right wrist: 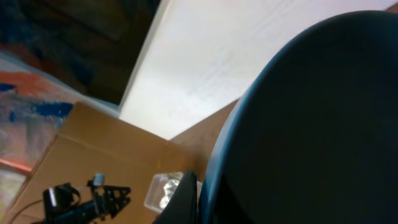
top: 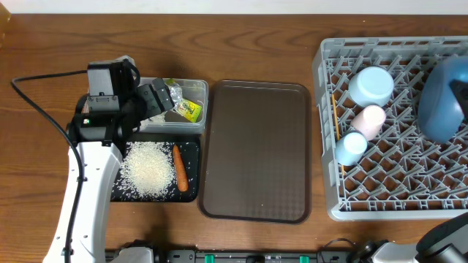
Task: Sort waste into correct bins and load items into the dishwasher rack
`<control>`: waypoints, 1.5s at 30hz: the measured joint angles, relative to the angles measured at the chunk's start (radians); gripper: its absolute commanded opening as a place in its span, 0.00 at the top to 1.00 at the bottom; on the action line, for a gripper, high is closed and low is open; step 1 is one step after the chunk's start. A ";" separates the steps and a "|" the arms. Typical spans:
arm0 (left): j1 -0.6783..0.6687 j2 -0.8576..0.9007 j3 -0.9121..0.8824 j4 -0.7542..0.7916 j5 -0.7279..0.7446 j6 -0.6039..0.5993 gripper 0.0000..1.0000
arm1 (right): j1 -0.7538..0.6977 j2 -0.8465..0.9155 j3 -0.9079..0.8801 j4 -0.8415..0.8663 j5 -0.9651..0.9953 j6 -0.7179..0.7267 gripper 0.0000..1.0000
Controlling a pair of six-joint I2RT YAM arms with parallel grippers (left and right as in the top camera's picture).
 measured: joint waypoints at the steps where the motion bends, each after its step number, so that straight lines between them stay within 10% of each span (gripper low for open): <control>1: 0.000 0.000 0.000 0.000 0.000 0.000 0.00 | 0.000 0.000 -0.018 0.020 -0.001 -0.004 0.99; 45: 0.000 0.000 0.000 0.000 0.000 0.000 0.00 | 0.059 0.061 -0.059 0.225 0.015 0.008 0.99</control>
